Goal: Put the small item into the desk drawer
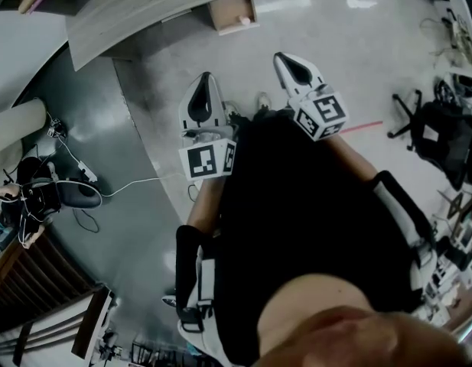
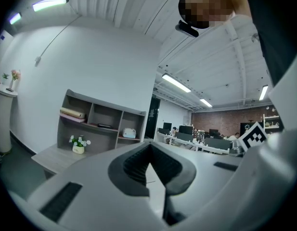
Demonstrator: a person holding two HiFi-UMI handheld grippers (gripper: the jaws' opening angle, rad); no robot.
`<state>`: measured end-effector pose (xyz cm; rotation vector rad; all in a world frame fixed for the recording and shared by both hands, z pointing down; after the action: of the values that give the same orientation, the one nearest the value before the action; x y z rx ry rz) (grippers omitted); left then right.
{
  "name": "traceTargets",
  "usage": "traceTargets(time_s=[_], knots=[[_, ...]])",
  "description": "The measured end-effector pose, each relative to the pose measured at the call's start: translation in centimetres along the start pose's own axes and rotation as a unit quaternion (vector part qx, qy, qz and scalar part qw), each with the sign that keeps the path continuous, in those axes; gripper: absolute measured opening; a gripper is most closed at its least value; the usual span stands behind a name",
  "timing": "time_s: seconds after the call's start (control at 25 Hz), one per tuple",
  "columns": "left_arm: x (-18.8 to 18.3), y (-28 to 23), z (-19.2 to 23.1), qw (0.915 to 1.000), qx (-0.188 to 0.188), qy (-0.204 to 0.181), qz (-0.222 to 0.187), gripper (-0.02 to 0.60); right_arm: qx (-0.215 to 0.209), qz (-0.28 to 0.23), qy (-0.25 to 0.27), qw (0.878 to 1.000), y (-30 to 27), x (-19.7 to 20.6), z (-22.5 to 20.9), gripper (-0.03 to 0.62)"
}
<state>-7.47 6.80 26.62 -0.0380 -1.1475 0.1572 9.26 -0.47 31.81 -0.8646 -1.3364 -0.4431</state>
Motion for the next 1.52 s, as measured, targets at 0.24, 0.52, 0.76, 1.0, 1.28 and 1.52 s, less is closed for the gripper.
traceTargets(time_s=[0.24,0.52,0.76,1.0,1.28,1.52], knots=[[0.3,0.0,0.5,1.0000,0.006,0.006,0.002,-0.002,0.002,-0.001,0.003,1.000,1.2,0.2,1.6,0.000],[1.0,0.0,0.3,0.9997,0.020,0.007,0.013,-0.002,0.008,-0.003,0.005,1.000,1.5,0.2,1.9,0.000],[1.3,-0.2,0.0,0.9995,0.028,0.004,0.013,-0.002,0.007,-0.007,0.013,1.000,1.3,0.3,2.0,0.000],[1.1,-0.2,-0.4,0.9995,0.028,0.011,0.008,-0.002,0.008,-0.012,0.006,1.000,1.5,0.2,1.9,0.000],[1.3,-0.4,-0.2,0.9994,0.030,0.004,0.016,-0.002,0.012,-0.009,0.008,1.000,1.2,0.1,1.9,0.000],[1.5,-0.6,-0.6,0.9994,0.033,0.002,0.014,-0.002,0.011,-0.006,0.012,1.000,1.3,0.4,1.5,0.000]])
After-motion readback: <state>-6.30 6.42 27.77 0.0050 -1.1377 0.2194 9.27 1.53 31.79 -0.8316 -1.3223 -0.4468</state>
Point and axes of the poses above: the fingertips, and each gripper's own axes: y backward along the fingers, z to its left, x out of its underside, the point moved 3 cm from there along y, backward along the fingers, and after that the axes turned 14 degrees about y, right-handed, at the moved point
